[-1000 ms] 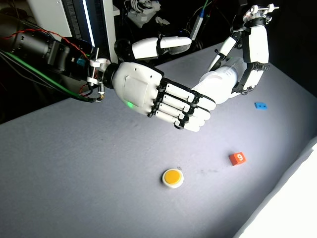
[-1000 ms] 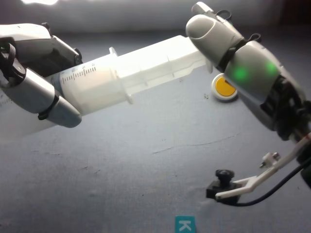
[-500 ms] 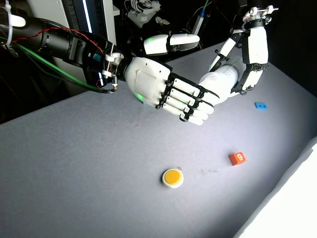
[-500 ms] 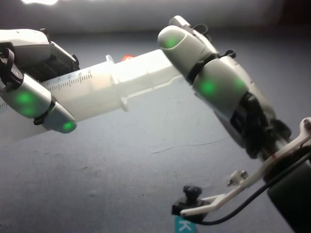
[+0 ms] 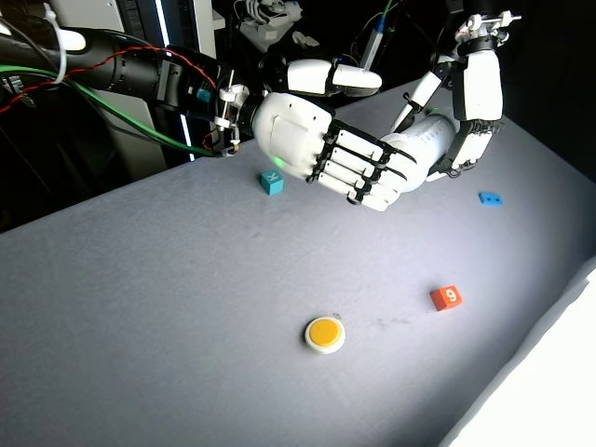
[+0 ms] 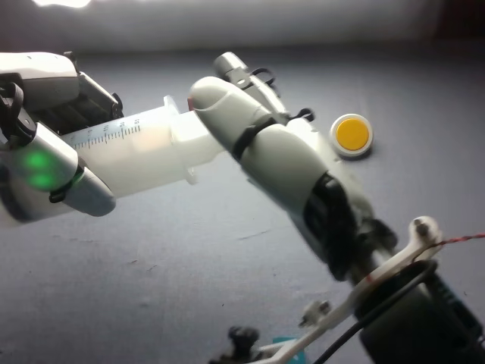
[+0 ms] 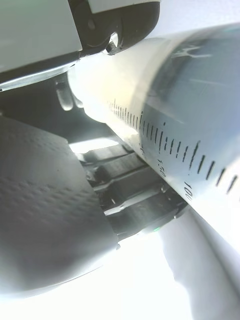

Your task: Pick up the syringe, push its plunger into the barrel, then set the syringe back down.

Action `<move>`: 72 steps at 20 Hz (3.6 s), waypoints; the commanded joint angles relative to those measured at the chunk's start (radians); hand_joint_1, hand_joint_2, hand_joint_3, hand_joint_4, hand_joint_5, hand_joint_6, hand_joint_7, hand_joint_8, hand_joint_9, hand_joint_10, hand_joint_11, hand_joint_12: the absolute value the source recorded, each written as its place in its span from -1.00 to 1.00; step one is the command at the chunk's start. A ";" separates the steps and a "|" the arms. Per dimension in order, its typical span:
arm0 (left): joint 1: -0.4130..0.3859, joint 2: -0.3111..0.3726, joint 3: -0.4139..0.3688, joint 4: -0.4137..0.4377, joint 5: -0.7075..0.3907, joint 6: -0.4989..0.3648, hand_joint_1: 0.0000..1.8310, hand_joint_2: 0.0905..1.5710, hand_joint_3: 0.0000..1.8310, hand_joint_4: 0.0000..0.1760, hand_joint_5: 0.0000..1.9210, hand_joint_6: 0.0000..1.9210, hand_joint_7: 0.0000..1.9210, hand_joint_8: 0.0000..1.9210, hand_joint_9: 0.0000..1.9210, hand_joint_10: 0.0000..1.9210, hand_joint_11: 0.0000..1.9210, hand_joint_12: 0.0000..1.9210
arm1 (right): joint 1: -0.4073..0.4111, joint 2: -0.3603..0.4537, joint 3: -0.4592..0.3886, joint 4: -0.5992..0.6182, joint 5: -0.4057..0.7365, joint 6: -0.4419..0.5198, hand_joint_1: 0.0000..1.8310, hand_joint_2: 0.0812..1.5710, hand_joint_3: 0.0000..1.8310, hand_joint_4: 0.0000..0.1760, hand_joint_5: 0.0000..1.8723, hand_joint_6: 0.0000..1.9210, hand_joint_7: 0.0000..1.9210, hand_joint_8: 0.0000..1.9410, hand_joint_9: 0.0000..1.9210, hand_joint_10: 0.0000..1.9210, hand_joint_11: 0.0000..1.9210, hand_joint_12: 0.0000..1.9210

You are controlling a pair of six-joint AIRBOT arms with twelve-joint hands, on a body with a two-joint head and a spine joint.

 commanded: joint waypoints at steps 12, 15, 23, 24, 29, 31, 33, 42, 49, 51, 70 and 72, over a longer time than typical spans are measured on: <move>-0.017 -0.015 -0.005 -0.033 -0.196 -0.073 0.49 0.31 -1.00 -1.00 0.00 -0.03 0.27 -0.38 0.04 0.11 -0.24 0.36 | 0.037 -0.089 -0.048 -0.190 -0.167 0.035 -1.00 0.42 -1.00 -1.00 -1.00 -1.00 -1.00 -1.00 -1.00 -1.00 -1.00 -1.00; -0.016 -0.014 -0.004 -0.025 -0.196 -0.073 0.51 0.32 -1.00 -1.00 0.01 0.01 0.25 -0.39 -0.01 0.19 -0.29 0.38 | 0.042 -0.006 -0.057 -0.191 -0.151 0.036 -1.00 0.42 -1.00 -1.00 -1.00 -1.00 -1.00 -1.00 -1.00 -1.00 -1.00 -1.00; -0.001 -0.010 -0.013 0.018 -0.196 -0.073 0.36 0.32 -1.00 -1.00 0.01 0.07 0.24 -0.31 0.12 -0.31 -0.31 0.34 | 0.101 0.333 -0.057 -0.353 -0.174 0.185 -1.00 0.41 -1.00 -1.00 -1.00 -1.00 -1.00 -1.00 -1.00 -1.00 -1.00 -1.00; 0.004 -0.010 -0.015 0.023 -0.196 -0.073 0.37 0.31 -1.00 -1.00 0.04 -0.06 0.25 -0.25 0.12 -0.22 -0.32 0.41 | 0.114 0.375 -0.058 -0.354 -0.195 0.185 -1.00 0.41 -1.00 -1.00 -1.00 -1.00 -1.00 -1.00 -1.00 -1.00 -1.00 -1.00; 0.040 -0.021 -0.015 0.062 -0.196 -0.073 0.41 0.30 -1.00 -1.00 0.05 -0.09 0.29 -0.33 0.08 -0.04 -0.25 0.39 | 0.035 0.525 -0.058 -0.462 -0.188 0.183 -1.00 0.41 -1.00 -1.00 -1.00 -1.00 -1.00 -1.00 -1.00 -1.00 -1.00 -1.00; 0.066 -0.037 -0.007 0.082 -0.192 -0.073 0.37 0.30 -1.00 -1.00 0.04 0.02 0.29 -0.38 0.12 -0.24 -0.28 0.35 | -0.038 0.593 -0.058 -0.574 -0.150 0.185 -1.00 0.40 -1.00 -1.00 -1.00 -1.00 -1.00 -1.00 -1.00 -1.00 -1.00 -1.00; 0.109 -0.059 0.008 0.121 -0.193 -0.073 0.48 0.32 -1.00 -1.00 0.01 0.06 0.28 -0.45 0.03 0.06 -0.27 0.35 | -0.095 0.649 -0.059 -0.679 -0.150 0.196 -1.00 0.40 -1.00 -1.00 -1.00 -1.00 -1.00 -1.00 -1.00 -1.00 -1.00 -1.00; 0.221 -0.181 0.119 0.195 -0.191 -0.072 0.51 0.34 -1.00 -1.00 -0.02 0.12 0.23 -0.47 -0.02 0.22 -0.29 0.34 | -0.198 0.695 -0.058 -0.749 -0.193 0.179 -1.00 0.41 -1.00 -1.00 -1.00 -1.00 -1.00 -1.00 -1.00 -1.00 -1.00 -1.00; 0.256 -0.257 0.190 0.217 -0.199 -0.072 0.51 0.32 -1.00 -1.00 0.02 -0.03 0.28 -0.46 -0.01 0.22 -0.35 0.40 | -0.202 0.678 -0.058 -0.776 -0.189 0.135 -1.00 0.40 -1.00 -1.00 -1.00 -1.00 -1.00 -1.00 -1.00 -1.00 -1.00 -1.00; 0.259 -0.261 0.196 0.219 -0.200 -0.072 0.51 0.36 -1.00 -1.00 -0.03 -0.10 0.17 -0.14 -0.07 0.31 -0.35 0.51 | -0.208 0.676 -0.058 -0.798 -0.161 0.135 -1.00 0.42 -1.00 -1.00 -1.00 -1.00 -1.00 -1.00 -1.00 -1.00 -1.00 -1.00; 0.219 -0.194 0.157 0.333 -0.345 -0.072 -0.34 0.03 -0.99 -1.00 -1.00 -1.00 -1.00 -1.00 -1.00 -1.00 -1.00 -0.83 | -0.217 0.676 -0.058 -0.804 -0.118 0.137 -1.00 0.41 -1.00 -1.00 -1.00 -1.00 -1.00 -1.00 -1.00 -1.00 -1.00 -1.00; 0.205 -0.165 0.149 0.397 -0.438 -0.072 -0.39 -0.05 -1.00 -1.00 -1.00 -1.00 -1.00 -1.00 -1.00 -1.00 -1.00 -0.79 | -0.217 0.676 -0.058 -0.804 -0.118 0.137 -1.00 0.41 -1.00 -1.00 -1.00 -1.00 -1.00 -1.00 -1.00 -1.00 -1.00 -1.00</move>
